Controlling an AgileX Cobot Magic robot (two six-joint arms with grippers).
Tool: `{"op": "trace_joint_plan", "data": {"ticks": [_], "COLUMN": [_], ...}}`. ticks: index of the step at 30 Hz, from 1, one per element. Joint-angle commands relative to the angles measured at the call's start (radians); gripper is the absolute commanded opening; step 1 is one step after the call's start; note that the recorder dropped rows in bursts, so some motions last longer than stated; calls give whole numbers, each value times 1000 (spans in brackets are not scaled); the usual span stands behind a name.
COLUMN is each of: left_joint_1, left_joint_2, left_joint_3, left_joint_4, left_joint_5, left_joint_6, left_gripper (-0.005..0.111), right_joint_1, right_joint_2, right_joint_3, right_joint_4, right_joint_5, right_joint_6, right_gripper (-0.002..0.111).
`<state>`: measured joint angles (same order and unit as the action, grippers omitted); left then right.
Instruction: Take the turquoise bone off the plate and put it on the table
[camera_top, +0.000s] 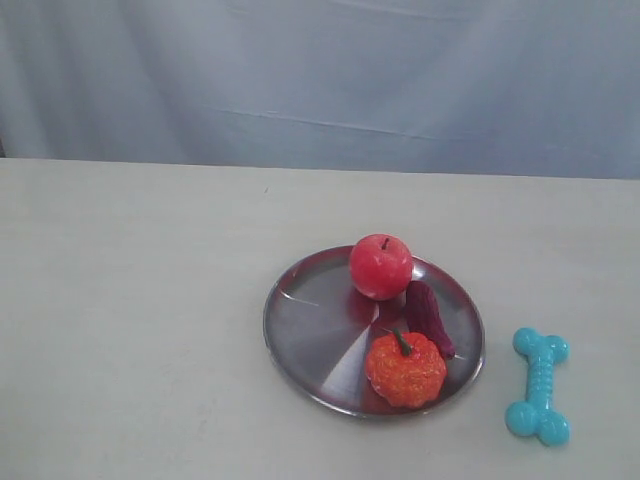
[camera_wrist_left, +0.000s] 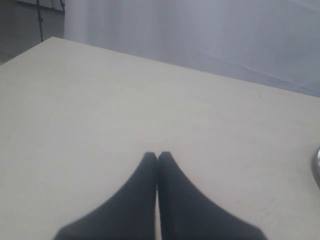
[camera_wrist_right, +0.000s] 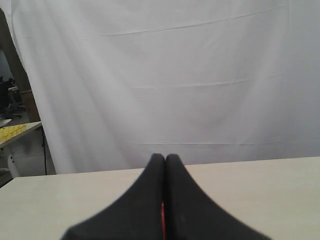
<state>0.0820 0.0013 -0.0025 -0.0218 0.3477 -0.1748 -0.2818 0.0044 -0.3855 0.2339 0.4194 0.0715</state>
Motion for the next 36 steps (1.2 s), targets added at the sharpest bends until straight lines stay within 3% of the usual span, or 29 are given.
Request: {"op": "trace_joint_plan", "data": {"ticks": [1, 15, 20, 27, 36], "left_joint_1": [-5, -5, -5, -5, -5], "left_joint_2": [-1, -1, -1, -1, -1], "left_joint_3": [3, 3, 3, 3, 3], "left_joint_4": [-4, -4, -4, -4, -4], "left_joint_5": [-5, -5, -5, -5, -5], "left_joint_6": [-4, -4, -4, -4, -4], "left_gripper": [0, 0, 0, 0, 0], "right_joint_1": [5, 6, 6, 6, 6], "right_joint_2": [-4, -4, -4, -4, -4], "right_joint_3": [3, 3, 3, 7, 245], "right_joint_4": [0, -6, -186, -241, -247], "right_joint_5": [-1, 3, 9, 7, -260], "right_joint_6": [-9, -12, -12, -12, -12], "right_gripper": [-1, -1, -1, -1, -1]}}
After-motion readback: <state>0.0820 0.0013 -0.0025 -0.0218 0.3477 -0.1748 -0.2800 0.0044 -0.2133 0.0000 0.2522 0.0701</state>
